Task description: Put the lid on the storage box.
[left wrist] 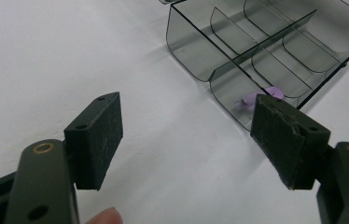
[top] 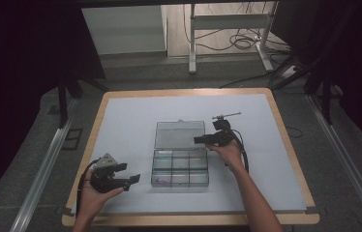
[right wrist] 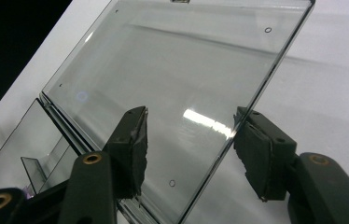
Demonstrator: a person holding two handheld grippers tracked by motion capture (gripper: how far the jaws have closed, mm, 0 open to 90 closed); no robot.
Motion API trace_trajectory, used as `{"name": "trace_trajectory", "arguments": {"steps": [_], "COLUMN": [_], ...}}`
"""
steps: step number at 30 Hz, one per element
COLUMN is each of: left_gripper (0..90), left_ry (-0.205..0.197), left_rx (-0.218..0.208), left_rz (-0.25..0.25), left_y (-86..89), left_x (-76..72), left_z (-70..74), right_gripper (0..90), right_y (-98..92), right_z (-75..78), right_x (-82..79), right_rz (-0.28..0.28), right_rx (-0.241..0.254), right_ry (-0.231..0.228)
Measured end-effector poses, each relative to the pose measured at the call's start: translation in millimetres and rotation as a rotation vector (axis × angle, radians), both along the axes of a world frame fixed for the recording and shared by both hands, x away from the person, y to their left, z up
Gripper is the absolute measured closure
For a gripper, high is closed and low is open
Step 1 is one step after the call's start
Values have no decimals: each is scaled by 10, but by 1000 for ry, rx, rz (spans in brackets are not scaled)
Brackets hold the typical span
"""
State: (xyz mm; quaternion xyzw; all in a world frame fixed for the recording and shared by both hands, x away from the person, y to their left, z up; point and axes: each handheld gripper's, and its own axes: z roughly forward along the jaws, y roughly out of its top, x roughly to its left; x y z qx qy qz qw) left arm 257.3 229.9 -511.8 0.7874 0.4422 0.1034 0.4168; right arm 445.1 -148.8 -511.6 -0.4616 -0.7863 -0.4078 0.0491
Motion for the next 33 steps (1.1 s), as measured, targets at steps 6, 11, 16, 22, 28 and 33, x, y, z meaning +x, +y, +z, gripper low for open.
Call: {"name": "trace_trajectory", "arguments": {"steps": [6,11,16,22,28,33], "left_gripper": [257,257,258,257,258,258], "left_ry": [2,2,1,4,5,5], "left_rx": [2,2,2,4,-1,0], "left_rz": [-1,0,3,5,11,11], "left_y": [-4,-2,1,2,14,13], "left_x": [2,4,4,10,10,11], "left_z": [-3,-4,-3,-11,-13,-14], "right_gripper": [468,477,499,508,526,540], "right_y": [-11,-17,-25,-37,-42,-47], "right_z": [-2,0,15,5,16,31], "right_x": [-13,-21,-37,-48,-62,-75], "right_rz": [-2,1,1,-1,2,7], "right_rx": [14,15,21,33,40,40], "right_ry": [-8,-23,-39,-49,-63,-73]}}
